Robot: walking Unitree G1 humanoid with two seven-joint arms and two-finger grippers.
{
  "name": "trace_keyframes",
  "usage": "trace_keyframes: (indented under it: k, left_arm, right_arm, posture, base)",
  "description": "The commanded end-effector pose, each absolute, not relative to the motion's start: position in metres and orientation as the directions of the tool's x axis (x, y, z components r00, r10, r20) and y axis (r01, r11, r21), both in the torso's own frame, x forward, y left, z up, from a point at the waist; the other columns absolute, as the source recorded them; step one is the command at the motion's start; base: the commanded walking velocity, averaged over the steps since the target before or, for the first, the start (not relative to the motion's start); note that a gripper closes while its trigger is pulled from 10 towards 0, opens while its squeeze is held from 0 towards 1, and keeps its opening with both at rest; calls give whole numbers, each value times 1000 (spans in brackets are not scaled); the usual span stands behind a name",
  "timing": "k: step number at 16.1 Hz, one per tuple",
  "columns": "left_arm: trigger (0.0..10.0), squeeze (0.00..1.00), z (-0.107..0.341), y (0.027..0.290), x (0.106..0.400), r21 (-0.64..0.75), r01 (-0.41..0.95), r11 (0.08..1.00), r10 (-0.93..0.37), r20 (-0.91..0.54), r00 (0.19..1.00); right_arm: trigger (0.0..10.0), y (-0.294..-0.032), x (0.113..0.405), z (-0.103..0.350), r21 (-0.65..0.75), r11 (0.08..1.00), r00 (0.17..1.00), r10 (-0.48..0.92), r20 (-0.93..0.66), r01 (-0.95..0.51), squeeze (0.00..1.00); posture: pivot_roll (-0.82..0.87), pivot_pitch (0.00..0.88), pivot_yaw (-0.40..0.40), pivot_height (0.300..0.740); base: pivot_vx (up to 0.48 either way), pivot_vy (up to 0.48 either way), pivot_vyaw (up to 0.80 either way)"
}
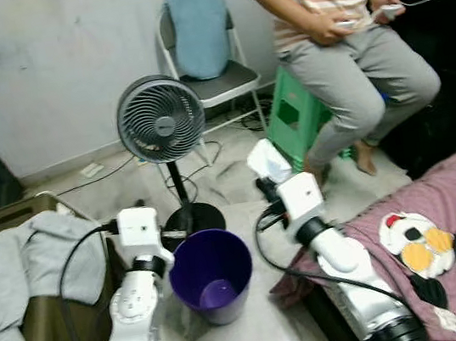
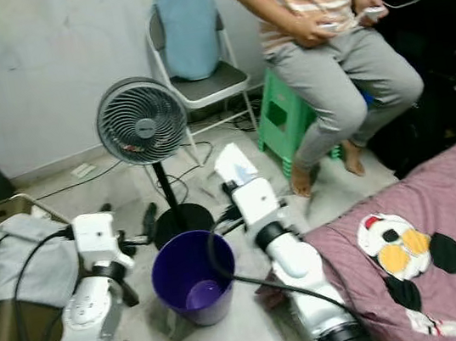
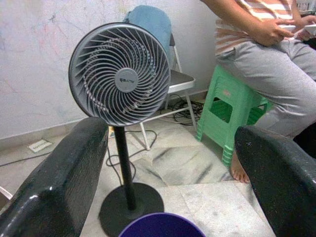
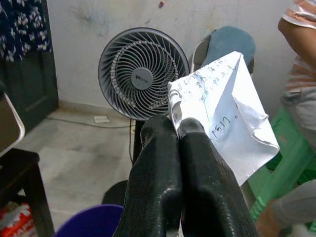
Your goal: Clean up the room
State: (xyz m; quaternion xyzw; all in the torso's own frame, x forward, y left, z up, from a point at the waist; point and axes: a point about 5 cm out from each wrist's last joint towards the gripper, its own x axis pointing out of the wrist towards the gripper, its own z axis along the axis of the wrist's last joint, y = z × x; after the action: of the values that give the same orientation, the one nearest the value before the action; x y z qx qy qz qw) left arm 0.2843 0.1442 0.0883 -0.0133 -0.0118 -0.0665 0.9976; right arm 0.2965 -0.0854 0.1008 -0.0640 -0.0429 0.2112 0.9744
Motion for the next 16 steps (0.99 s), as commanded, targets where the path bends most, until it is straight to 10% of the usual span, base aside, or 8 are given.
trace_keyframes:
  k: [1, 16]
  left_arm:
    - [10000, 0, 93, 142, 285, -39, 157, 987, -155, 48, 987]
    - [10000, 0, 94, 144, 286, -46, 150, 988, -148, 43, 988]
  right_arm:
    - [10000, -88, 297, 104, -153, 905, 910, 410, 64, -397, 0]
    - [10000, -84, 298, 108, -153, 901, 904, 420, 79, -405, 0]
  posture:
    - [49, 0, 26, 740]
    - [49, 0, 27, 740]
  base:
    - [247, 0, 0]
    - [210, 0, 221]
